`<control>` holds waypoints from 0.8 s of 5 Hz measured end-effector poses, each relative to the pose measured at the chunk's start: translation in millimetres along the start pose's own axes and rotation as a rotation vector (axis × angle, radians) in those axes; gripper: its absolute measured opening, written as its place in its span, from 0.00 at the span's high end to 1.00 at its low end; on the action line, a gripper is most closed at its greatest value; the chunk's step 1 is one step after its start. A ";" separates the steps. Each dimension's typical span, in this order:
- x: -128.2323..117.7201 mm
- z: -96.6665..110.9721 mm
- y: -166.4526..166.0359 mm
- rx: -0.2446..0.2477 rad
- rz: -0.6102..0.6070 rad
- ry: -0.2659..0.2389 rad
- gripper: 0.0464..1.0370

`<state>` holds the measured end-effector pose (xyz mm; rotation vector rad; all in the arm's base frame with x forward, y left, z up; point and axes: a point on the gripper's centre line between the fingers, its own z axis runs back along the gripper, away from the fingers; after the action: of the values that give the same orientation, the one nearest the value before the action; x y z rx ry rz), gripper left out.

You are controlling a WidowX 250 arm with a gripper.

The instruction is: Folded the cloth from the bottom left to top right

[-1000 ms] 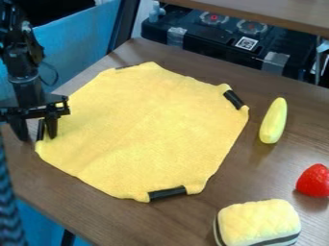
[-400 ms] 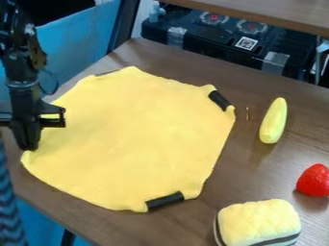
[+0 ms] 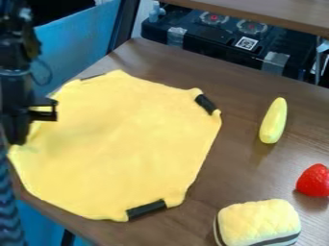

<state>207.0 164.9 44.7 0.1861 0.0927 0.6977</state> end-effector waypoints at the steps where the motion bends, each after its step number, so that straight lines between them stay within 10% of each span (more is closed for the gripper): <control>1: 7.2 23.0 -45.8 -0.038 -0.048 -0.037 0.99; 4: 48.1 60.4 -141.9 -0.164 0.040 -0.052 0.99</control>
<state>342.0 81.1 74.3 0.0491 -0.0180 0.7364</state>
